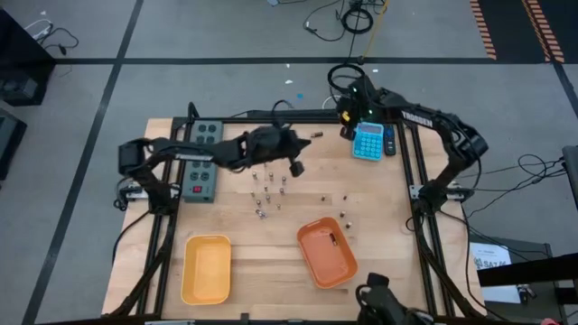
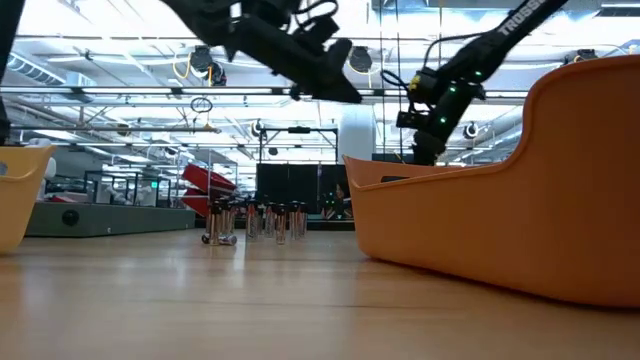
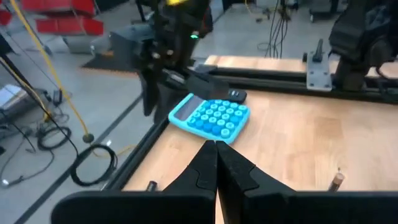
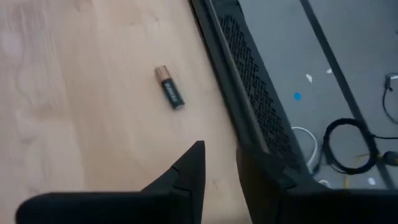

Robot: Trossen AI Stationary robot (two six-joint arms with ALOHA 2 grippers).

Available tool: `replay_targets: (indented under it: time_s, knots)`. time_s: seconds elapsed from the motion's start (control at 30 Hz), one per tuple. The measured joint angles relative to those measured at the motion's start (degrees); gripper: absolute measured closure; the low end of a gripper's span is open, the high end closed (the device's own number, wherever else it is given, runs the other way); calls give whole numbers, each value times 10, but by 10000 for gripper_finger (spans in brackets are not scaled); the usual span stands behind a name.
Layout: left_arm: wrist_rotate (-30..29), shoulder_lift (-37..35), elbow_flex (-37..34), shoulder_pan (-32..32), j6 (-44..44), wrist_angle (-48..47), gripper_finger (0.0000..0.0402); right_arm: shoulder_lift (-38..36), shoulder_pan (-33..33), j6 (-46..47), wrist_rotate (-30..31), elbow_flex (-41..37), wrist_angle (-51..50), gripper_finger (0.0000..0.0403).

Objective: Sort batteries
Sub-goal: Put the brown battery into the orange bin

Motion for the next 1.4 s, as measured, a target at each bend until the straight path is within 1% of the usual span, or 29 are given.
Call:
replay_targets:
  time_s: [0.07,0.13,0.23,0.3,0.33,0.37,0.47,0.5,0.57,0.63,0.83,1.0,1.13,1.27,1.37,1.4]
  knots:
    - [-11,-18,-39,-5,-4,29,399,22,-1,-30,25,43,-22,321]
    - [-16,-28,-66,-7,-23,42,399,46,-10,-53,67,76,-10,321]
    - [-18,-36,-95,-14,-50,36,396,82,-40,-65,95,115,-8,321]
    - [-27,-38,-114,-26,-59,40,393,98,-63,-71,99,121,0,321]
    - [-35,-39,-123,-33,-60,42,393,105,-75,-80,95,121,3,321]
    - [-48,-42,-130,-39,-59,41,392,112,-86,-83,75,121,6,321]
    - [-84,-48,-140,-53,-48,52,391,141,-113,-83,-30,121,13,321]
    - [-94,-52,-143,-55,-46,55,391,153,-120,-77,-42,121,26,321]
    - [-100,-62,-151,-58,-46,63,391,177,-128,-67,-46,121,55,321]
    - [-105,-78,-160,-61,-46,71,390,198,-129,-76,-45,121,61,321]
    - [-161,-138,-204,-75,-46,69,389,229,-94,-92,-50,121,118,321]
    - [-198,-190,-244,-83,-60,62,389,228,-74,-118,-73,121,111,321]
    - [-218,-219,-262,-82,-61,64,389,228,-40,-119,-77,121,100,321]
    - [-219,-235,-270,-82,-60,63,389,227,-5,-119,-71,121,95,321]
    - [-219,-242,-279,-82,-60,63,389,226,15,-121,-47,121,73,321]
    - [-220,-243,-282,-82,-61,63,389,224,17,-121,-48,121,60,321]
